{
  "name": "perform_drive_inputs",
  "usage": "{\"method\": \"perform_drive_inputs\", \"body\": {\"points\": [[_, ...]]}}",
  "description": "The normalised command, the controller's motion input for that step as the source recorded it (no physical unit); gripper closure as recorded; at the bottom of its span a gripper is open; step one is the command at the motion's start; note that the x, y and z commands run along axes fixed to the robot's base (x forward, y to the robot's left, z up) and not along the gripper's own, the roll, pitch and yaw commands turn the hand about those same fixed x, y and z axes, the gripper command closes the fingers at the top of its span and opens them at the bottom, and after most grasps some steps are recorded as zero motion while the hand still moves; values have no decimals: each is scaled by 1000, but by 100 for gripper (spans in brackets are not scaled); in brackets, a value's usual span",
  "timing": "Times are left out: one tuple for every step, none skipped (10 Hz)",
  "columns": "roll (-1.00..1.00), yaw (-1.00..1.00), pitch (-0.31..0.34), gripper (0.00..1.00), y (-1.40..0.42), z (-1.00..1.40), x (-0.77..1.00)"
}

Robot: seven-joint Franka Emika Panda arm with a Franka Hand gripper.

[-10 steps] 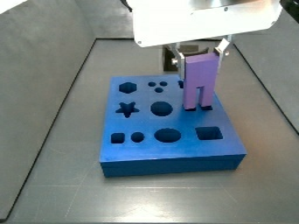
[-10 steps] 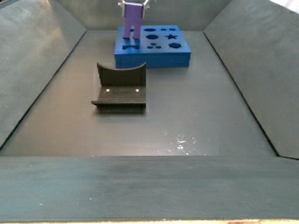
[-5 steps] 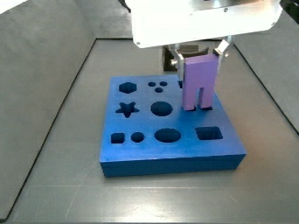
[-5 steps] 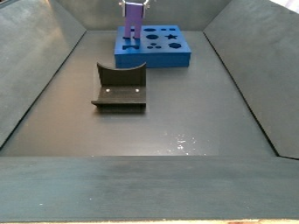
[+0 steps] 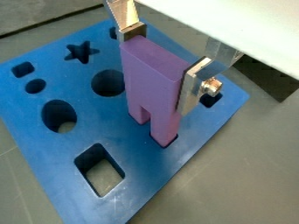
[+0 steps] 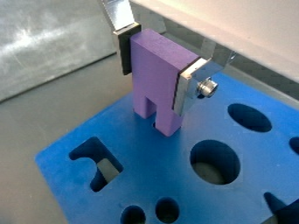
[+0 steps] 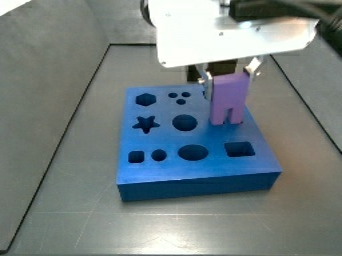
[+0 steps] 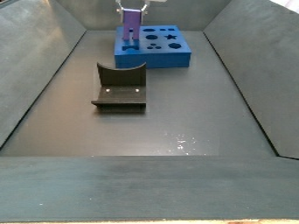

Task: Pick up the double-square object. Move up. Place the double-square object on the fixture. Regrasp the double-square object. Move to above the board. Insert the double-square object.
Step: Insert the double-square object.

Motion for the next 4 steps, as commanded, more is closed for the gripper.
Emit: {"method": "perform_drive_inputs", "body": {"points": [[543, 69, 0, 100, -169, -771, 11], [-23, 0, 0, 100, 0, 0, 0], [0, 0, 0, 0, 0, 0, 0], [0, 0, 0, 0, 0, 0, 0]]}}
